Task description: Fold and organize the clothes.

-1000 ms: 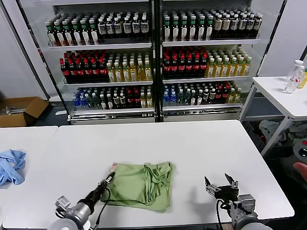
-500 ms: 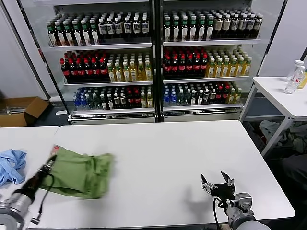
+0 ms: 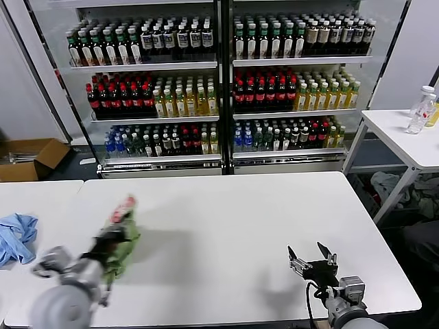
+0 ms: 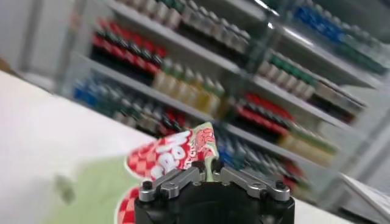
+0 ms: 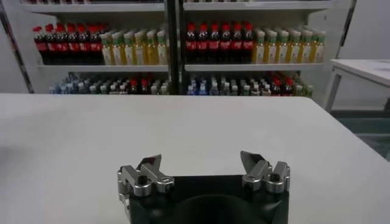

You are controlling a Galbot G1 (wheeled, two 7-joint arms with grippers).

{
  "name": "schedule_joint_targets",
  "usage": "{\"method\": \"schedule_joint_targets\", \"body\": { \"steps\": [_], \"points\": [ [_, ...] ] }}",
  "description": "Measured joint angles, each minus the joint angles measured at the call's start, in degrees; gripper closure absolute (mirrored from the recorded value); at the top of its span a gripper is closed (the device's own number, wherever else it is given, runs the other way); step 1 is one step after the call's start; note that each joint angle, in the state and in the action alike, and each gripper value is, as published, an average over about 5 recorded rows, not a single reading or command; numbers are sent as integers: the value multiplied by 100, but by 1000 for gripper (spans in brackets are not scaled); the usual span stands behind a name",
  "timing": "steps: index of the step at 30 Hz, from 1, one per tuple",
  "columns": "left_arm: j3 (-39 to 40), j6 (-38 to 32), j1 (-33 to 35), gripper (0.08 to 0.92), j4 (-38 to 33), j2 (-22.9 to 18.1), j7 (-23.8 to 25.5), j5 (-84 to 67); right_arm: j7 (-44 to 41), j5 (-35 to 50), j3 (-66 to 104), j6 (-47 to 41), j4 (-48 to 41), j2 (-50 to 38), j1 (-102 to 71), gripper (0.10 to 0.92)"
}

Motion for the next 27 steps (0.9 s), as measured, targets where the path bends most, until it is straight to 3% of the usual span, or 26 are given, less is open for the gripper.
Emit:
{"method": "schedule_joint_targets", "body": {
  "steps": [8,14,21,27],
  "points": [
    [1826,-75,-667,893,736,-872,-312,378,-31,42,126,51,30,-73,47,203],
    [2695,-281,-1081,862,1513,-1303,-244,972,-70,76,102,99,-5,-149,153,203],
    [3096,-749,-1254,671,1846,-1491,116,1834,-71,239,-67,150,-113,-239,413,203],
    [3092,-1125,-1093,498,1542,-1411,374,2313,17,448,-548,88,-315,-151,892,203]
  ]
}}
